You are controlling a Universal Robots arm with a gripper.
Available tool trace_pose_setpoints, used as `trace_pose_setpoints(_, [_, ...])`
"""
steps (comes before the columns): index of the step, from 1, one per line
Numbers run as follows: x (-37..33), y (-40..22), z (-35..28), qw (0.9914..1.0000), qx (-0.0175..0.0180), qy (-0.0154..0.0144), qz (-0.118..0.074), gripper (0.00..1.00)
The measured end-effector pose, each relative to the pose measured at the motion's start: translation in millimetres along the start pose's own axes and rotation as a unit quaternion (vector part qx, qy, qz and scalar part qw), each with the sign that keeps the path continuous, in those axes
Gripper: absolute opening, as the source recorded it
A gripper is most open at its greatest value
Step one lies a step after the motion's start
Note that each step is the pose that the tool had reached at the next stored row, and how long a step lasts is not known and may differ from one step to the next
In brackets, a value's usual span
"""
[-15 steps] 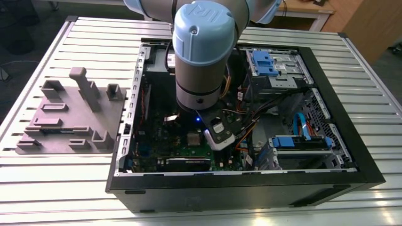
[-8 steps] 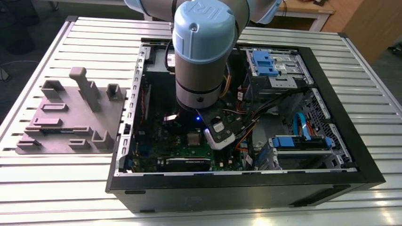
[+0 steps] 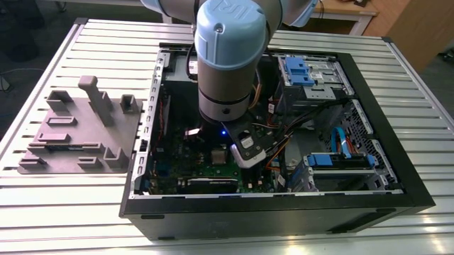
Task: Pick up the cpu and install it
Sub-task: 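Place the cpu into insertion slot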
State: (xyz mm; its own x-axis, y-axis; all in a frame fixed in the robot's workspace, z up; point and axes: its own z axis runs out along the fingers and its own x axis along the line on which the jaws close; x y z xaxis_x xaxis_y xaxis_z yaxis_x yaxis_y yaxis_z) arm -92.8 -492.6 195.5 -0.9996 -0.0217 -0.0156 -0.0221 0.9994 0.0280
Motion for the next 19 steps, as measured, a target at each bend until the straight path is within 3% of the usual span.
trace_pose_setpoints(19, [-0.1, 0.1, -2.4, 1.0, 0.0, 0.0, 0.0, 0.48])
